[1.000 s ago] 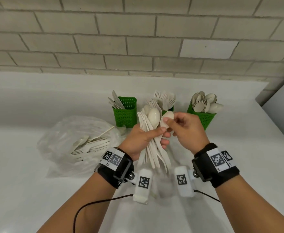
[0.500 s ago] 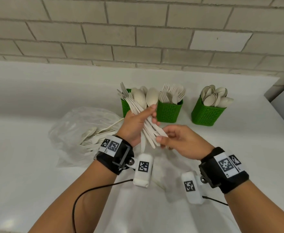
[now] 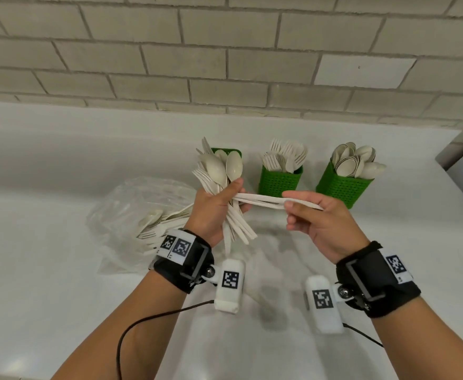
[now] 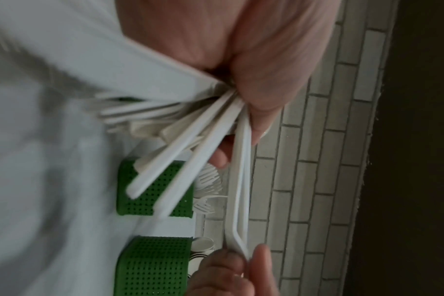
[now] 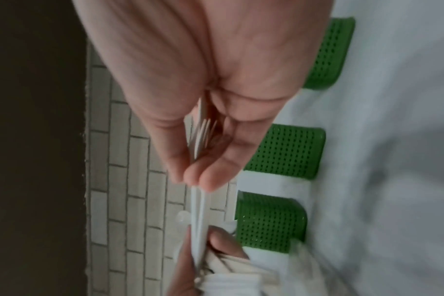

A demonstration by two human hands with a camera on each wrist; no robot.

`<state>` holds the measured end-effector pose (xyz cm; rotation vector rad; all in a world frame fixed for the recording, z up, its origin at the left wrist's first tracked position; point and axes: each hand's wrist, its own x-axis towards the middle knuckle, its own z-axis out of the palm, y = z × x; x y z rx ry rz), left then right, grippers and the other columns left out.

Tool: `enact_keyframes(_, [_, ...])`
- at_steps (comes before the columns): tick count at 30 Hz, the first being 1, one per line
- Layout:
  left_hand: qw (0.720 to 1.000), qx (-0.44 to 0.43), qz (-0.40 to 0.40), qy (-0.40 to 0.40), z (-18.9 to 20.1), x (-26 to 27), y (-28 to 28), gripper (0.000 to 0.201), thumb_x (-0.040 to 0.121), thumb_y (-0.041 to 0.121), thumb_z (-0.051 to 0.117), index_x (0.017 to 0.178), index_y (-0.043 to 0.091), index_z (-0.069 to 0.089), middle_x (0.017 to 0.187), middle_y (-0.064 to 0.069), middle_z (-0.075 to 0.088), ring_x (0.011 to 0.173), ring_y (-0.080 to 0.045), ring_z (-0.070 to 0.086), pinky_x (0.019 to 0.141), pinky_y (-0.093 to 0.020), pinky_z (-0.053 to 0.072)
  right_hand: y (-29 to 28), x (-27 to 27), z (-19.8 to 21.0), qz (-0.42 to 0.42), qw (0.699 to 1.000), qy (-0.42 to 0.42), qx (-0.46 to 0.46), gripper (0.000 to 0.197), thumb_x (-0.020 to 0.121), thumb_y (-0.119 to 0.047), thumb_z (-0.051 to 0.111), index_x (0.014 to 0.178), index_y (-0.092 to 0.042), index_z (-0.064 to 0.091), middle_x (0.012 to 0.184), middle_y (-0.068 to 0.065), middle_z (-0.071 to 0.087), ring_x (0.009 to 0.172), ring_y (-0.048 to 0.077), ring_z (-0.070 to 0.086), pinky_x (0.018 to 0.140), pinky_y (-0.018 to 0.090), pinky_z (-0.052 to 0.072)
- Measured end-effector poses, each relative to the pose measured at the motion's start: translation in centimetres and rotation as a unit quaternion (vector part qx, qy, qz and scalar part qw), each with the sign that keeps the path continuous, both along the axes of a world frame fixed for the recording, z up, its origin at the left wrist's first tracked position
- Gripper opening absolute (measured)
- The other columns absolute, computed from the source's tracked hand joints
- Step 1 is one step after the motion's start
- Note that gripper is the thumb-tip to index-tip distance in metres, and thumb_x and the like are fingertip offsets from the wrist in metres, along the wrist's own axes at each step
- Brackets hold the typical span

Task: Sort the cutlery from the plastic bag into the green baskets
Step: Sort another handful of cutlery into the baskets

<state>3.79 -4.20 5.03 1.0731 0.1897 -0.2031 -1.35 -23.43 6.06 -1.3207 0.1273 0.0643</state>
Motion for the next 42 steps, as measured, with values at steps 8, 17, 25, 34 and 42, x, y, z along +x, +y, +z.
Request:
enact_keyframes(8, [0.992,0.068,-0.076,-0.078,-0.4,-1.8,-0.4,0.007,0.089,0.005,0.066,0.096,0.003,0.067,0.073,-0.006,0.070,0.065,-0.020,0.069,0.056,-0.028,0.057,1.4,0.4,0.1,-0.046,0.997,0.006,0.066,0.013,0.083,-0.020,0.067,0.085,-0.007,0.065,0.069,0.003,0.054,0.062,0.011,0.052,0.059,0.022,0.050])
enact_keyframes(17, [0.984,0.082,-0.142,-0.074,-0.5,-2.9,-1.3,0.008,0.090,0.009,0.066,0.095,0.002,0.065,0.068,-0.006,0.064,0.059,-0.017,0.062,0.056,-0.029,0.055,2.8,0.5,0.7,-0.091,0.996,-0.023,-0.010,0.019,0.100,-0.022,0.051,0.084,-0.014,0.054,0.053,-0.005,0.043,0.042,0.008,0.036,0.042,0.022,0.031])
enact_keyframes(25, [0.978,0.073,-0.174,-0.083,-0.3,-3.2,-1.3,0.009,0.092,0.007,0.062,0.099,0.003,0.067,0.079,-0.009,0.070,0.071,-0.021,0.069,0.063,-0.031,0.059,3.0,0.3,0.1,-0.072,0.987,-0.063,-0.129,0.013,0.091,-0.014,0.066,0.088,-0.002,0.066,0.060,-0.006,0.062,0.051,0.003,0.054,0.052,0.016,0.043])
enact_keyframes(34, [0.981,0.062,-0.177,-0.048,-0.2,-2.9,-1.4,0.013,0.095,0.011,0.058,0.092,0.001,0.065,0.081,-0.011,0.070,0.057,-0.018,0.067,0.057,-0.032,0.059,2.2,0.9,1.3,-0.184,0.982,-0.040,-0.014,0.012,0.104,-0.015,0.040,0.100,-0.016,0.050,0.065,0.000,0.064,0.054,0.017,0.065,0.050,0.029,0.052])
enact_keyframes(42, [0.966,0.076,-0.240,-0.061,0.4,-3.0,-1.5,0.013,0.091,0.010,0.062,0.100,0.003,0.069,0.074,-0.010,0.067,0.056,-0.018,0.062,0.056,-0.034,0.058,2.8,0.3,2.1,-0.034,0.998,-0.023,-0.052,0.016,0.087,-0.022,0.070,0.085,-0.007,0.063,0.052,0.001,0.049,0.040,0.010,0.040,0.038,0.018,0.028])
